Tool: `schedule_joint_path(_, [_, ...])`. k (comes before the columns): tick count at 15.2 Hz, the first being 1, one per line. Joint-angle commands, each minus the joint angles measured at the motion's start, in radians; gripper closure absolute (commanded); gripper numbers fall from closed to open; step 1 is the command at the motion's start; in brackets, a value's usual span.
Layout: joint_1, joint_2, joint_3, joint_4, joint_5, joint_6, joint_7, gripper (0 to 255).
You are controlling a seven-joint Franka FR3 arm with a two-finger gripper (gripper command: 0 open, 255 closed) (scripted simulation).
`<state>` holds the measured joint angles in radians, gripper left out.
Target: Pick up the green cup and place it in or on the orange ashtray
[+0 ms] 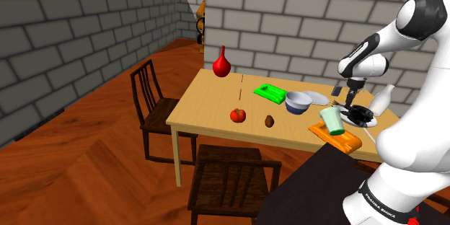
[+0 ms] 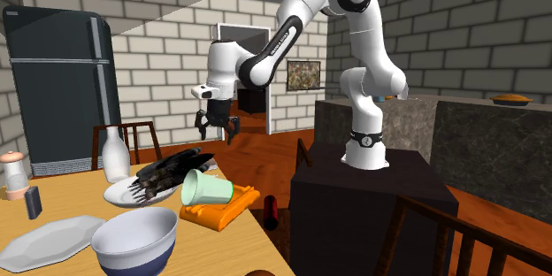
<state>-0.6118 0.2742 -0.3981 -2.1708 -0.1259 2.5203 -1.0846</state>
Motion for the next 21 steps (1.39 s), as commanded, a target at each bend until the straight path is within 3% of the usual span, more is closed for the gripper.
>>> schedule_joint_path(1, [-0.019, 0.033, 0.019, 0.121, 0.031, -0.138, -0.073, 0])
schedule_joint_path(3, [-0.038, 0.088, 0.034, 0.263, 0.056, -0.270, -0.136, 0])
schedule_joint_path(4, [-0.042, 0.098, 0.036, 0.287, 0.059, -0.291, -0.145, 0])
schedule_joint_path(11, [-0.060, 0.157, 0.043, 0.262, 0.077, -0.207, -0.157, 0])
schedule_joint_path(19, [-0.060, 0.157, 0.043, 0.262, 0.077, -0.207, -0.157, 0])
schedule_joint_path(20, [-0.060, 0.157, 0.043, 0.262, 0.077, -0.207, -0.157, 255])
schedule_joint_path(21, [-0.060, 0.157, 0.043, 0.262, 0.077, -0.207, -0.157, 255])
